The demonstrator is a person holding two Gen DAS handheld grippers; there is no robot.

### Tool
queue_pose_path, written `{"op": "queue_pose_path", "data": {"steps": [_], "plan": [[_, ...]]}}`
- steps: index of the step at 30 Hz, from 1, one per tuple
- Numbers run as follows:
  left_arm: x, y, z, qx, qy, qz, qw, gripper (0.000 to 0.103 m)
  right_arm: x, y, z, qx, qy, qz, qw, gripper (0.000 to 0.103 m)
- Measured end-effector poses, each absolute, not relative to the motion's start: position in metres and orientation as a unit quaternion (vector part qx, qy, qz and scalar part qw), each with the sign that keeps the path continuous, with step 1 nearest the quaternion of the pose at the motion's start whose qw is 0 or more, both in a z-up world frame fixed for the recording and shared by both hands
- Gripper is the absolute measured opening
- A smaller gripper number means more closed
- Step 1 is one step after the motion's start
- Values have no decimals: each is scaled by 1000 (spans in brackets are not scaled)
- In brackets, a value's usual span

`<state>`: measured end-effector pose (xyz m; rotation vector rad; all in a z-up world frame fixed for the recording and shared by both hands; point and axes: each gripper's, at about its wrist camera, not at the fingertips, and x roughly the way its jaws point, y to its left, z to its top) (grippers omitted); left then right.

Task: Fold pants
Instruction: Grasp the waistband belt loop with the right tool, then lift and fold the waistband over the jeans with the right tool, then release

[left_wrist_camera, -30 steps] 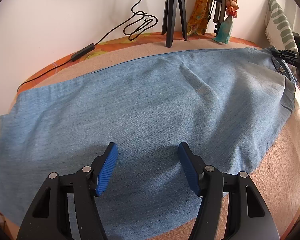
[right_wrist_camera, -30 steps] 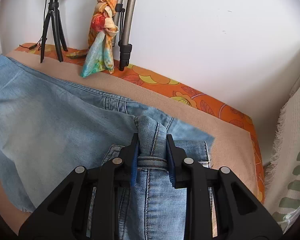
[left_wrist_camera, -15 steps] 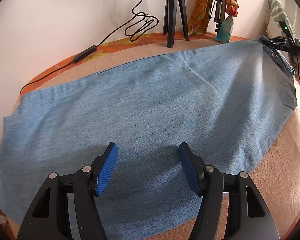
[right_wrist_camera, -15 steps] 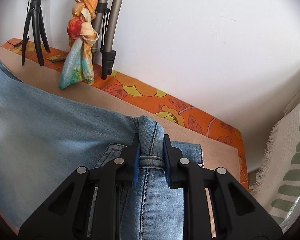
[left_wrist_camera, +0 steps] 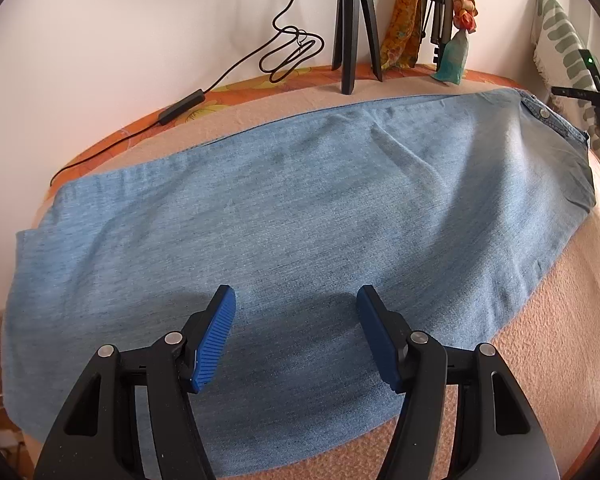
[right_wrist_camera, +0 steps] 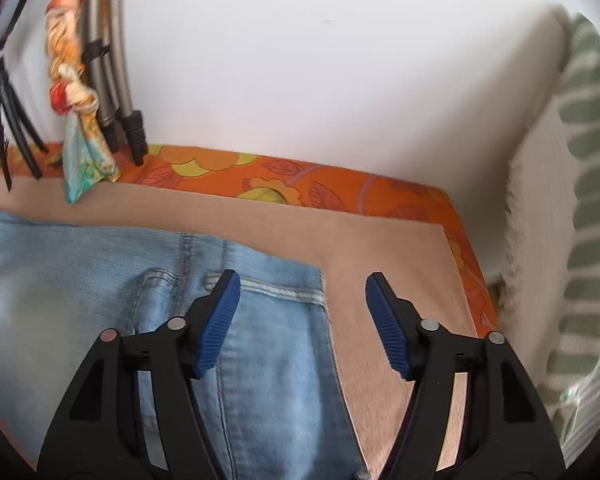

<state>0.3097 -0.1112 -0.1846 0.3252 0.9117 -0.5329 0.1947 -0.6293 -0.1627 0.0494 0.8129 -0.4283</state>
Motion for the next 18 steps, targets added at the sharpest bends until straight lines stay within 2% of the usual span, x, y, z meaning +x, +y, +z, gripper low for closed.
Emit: {"op": "queue_pose_path", "data": {"steps": [4,9,14,15,16,17,18], "plan": [[308,-109,-182,149,432,-252,853,63,130,-666,-173,207,376,-227,874,80],[302,-105,-172,147,426,-252,856,63,91,-681,-218,404,367,-190,816,80],[296,-94,-157,145,418,-246,862,63,106,-671,-220,419,351,-169,820,82],[296,-91,-156,146,416,-244,864,63,111,-667,-217,410,353,-168,824,79],[295,-88,-154,147,415,-240,865,63,117,-662,-214,395,355,-172,830,68],[295,-85,-153,146,415,-236,866,63,122,-659,-212,374,362,-178,835,49],[295,-80,-151,144,416,-232,868,63,128,-655,-208,352,370,-179,841,38]]}}
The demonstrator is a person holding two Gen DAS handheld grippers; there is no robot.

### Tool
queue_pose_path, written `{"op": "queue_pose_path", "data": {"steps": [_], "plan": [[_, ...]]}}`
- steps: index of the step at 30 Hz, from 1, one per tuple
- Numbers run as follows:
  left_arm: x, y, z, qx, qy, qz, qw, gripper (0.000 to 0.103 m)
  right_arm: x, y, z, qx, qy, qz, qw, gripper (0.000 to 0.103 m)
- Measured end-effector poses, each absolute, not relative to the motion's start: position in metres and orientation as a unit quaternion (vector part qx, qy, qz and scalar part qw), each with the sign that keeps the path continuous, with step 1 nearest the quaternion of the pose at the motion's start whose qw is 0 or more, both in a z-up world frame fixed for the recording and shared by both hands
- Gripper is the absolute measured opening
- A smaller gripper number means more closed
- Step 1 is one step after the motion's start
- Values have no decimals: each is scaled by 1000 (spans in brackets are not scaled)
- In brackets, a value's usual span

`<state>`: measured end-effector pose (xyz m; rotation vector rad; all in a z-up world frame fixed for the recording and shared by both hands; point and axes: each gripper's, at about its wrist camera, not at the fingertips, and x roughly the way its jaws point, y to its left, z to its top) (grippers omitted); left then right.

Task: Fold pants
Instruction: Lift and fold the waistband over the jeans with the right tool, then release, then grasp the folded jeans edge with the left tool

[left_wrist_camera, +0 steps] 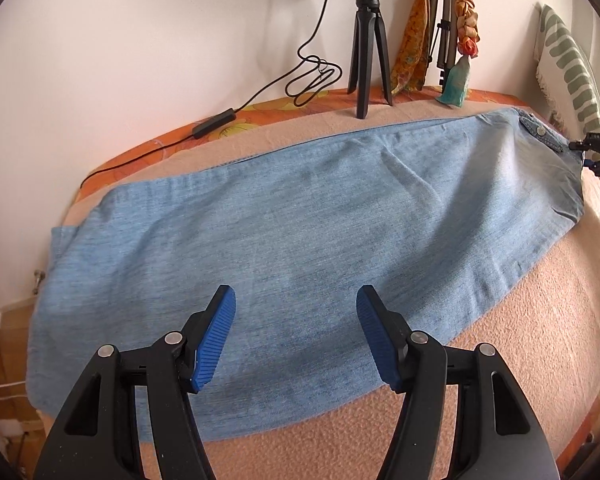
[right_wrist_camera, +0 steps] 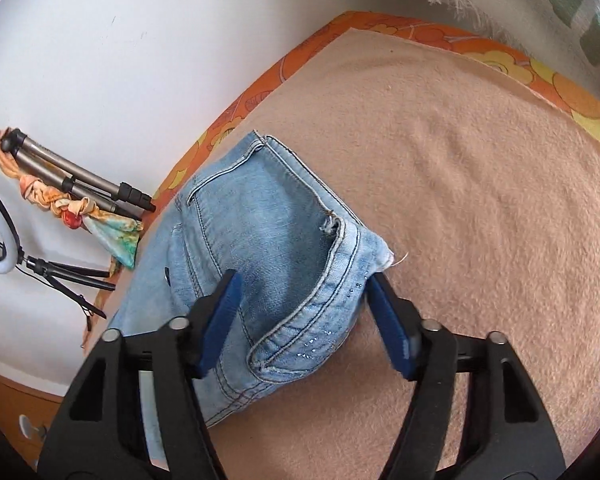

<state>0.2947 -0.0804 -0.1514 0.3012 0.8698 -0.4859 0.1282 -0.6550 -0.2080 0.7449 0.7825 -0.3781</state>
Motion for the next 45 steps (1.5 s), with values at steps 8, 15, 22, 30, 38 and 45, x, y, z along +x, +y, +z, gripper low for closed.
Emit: {"op": "queue_pose_path", "data": {"steps": [8,15,22,30,38,45], "plan": [[302,-41,-147,124,420,-190,879,63,145,-630,-150,135,372,-209,894,11],[322,15,-138,60,418,-128,897,63,164,-629,-183,66,431,-246,866,10],[332,91,-133,5,413,-59,909,63,148,-612,-157,76,415,-255,870,37],[361,152,-136,-31,418,-14,908,62,160,-547,-125,76,381,-178,904,39],[424,157,-135,-42,417,-45,907,62,211,-457,-115,52,379,-82,920,40],[479,151,-170,-12,442,-62,895,62,231,-401,-129,36,390,-36,919,40]]}}
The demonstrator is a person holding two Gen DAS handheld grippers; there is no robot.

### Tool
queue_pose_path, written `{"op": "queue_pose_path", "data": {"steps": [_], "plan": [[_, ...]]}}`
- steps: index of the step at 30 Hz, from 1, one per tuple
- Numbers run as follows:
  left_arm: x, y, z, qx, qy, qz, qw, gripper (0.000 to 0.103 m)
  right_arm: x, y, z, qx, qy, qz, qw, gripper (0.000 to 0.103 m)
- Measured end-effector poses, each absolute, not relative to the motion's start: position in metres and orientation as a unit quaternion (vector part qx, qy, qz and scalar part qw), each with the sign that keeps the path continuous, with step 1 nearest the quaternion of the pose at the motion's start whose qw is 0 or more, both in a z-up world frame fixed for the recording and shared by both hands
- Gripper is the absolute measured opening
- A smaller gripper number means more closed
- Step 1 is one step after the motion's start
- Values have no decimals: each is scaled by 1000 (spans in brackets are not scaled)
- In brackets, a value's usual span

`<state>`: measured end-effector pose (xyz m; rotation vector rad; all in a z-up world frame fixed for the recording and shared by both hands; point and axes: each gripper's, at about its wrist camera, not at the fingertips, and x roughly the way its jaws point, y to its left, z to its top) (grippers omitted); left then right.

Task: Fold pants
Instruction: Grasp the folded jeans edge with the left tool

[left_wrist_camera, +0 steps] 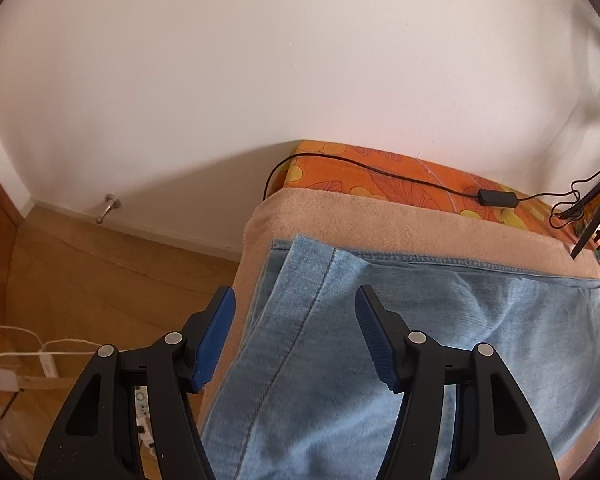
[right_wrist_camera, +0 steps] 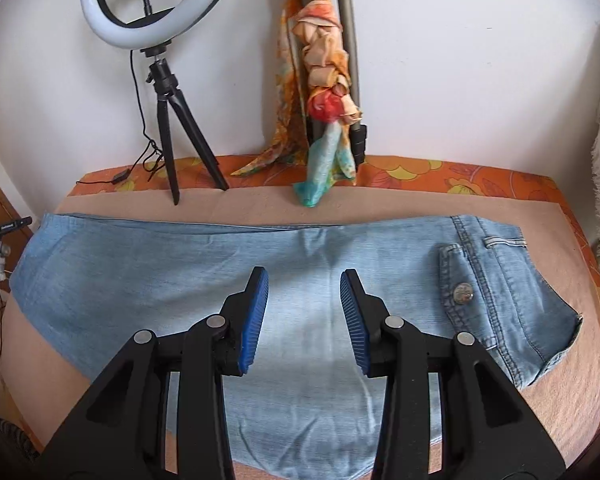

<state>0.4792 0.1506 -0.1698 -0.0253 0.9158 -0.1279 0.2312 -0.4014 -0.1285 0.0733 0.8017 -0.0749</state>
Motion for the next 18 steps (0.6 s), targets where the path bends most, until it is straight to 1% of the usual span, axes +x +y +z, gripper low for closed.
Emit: {"op": "queue_pose_path", "data": {"steps": [8,10,11,12,16,18], "plan": [[506,145,-201,30,453,-71,888,61,247,-368,-141,9,407,-17,913,40],[509,142,-204,36,452,-84,887,53,251,-363,-144,7,412,-15,911,40],[509,139,-205,42,450,-92,887,46,252,-361,-146,6,414,-15,910,40],[508,136,-206,51,446,-95,889,42,254,-359,-147,4,416,-14,909,40],[507,132,-205,65,436,-102,892,34,256,-354,-150,0,420,-12,907,40],[506,131,-204,66,432,-104,894,25,257,-351,-150,-3,420,-10,907,40]]}}
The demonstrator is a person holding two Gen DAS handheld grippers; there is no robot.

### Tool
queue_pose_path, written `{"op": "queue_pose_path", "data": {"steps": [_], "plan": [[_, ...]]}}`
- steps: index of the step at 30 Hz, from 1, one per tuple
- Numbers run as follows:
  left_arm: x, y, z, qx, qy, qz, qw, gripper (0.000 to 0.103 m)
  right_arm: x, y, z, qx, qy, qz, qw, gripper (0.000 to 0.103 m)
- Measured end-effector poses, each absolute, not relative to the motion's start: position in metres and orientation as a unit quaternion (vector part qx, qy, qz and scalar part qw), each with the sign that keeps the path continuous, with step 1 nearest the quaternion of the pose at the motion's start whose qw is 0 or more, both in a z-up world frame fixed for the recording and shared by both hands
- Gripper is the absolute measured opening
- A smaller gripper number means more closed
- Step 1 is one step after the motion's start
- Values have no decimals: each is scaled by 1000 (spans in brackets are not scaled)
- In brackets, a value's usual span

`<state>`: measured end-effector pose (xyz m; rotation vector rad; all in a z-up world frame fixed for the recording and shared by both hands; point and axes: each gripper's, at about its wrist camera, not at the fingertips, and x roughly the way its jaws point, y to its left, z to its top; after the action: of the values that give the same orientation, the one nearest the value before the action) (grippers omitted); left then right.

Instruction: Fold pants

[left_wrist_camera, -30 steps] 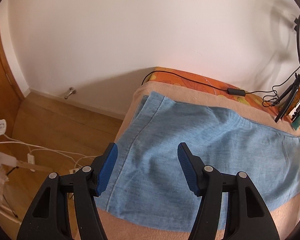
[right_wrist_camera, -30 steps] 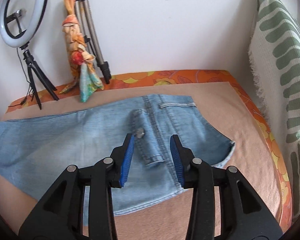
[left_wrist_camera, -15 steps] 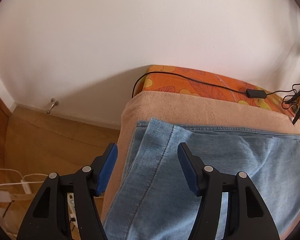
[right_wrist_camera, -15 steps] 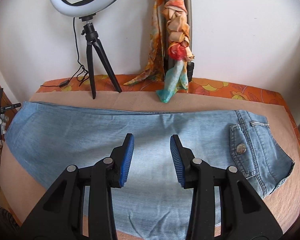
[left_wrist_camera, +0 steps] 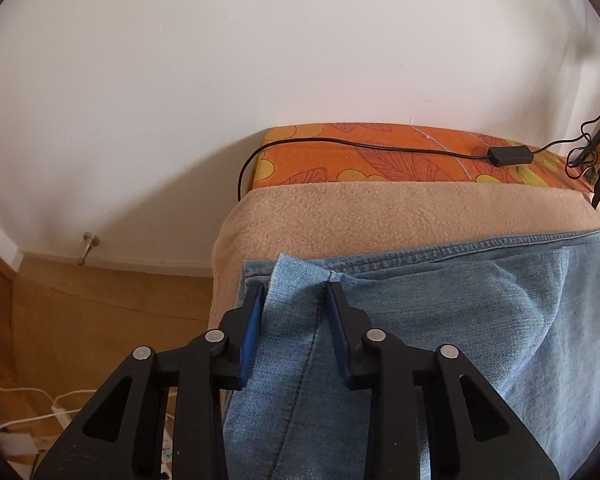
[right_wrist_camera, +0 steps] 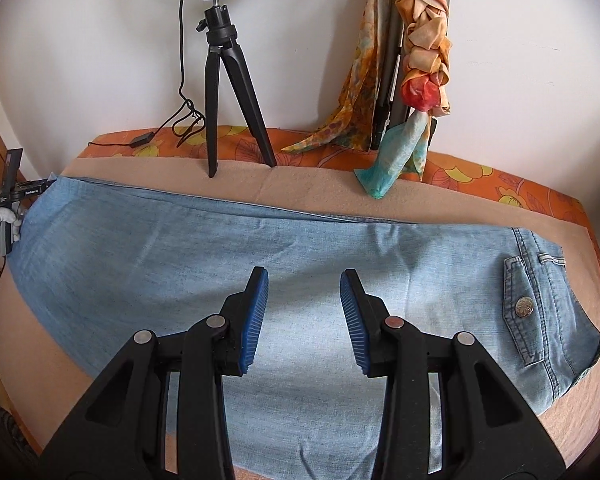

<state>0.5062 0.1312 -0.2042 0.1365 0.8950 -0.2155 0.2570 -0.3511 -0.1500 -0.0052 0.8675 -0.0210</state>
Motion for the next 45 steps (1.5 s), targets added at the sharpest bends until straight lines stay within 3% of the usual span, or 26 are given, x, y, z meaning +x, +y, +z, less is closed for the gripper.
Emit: {"op": "queue_pose_path", "data": {"steps": [3,5,12,17,33,34,35,38,45], "plan": [[502,131,-201,72,419,-99,900,11,260,-345,-150,-7,422,-6,907,40],[500,136,-196,61,402,-92,909,9,262,-341,-151,-11,421,-2,907,40],[504,136,-201,59,398,-59,913,9,283,-325,-164,-46,441,26,896,40],[502,160,-198,-10,388,-58,920,8,317,-307,-183,-117,468,109,869,40],[503,146,-196,41,391,-51,918,8,393,-241,-228,-240,494,235,802,40],[503,146,-197,41,390,-51,918,8,393,-241,-229,-237,496,237,801,39],[503,145,-197,40,390,-51,919,8,391,-240,-229,-235,498,241,799,28],[500,145,-196,38,386,-52,920,8,378,-233,-231,-269,488,233,797,13],[494,147,-191,39,377,-49,924,8,365,-227,-209,-302,445,199,820,7]]}}
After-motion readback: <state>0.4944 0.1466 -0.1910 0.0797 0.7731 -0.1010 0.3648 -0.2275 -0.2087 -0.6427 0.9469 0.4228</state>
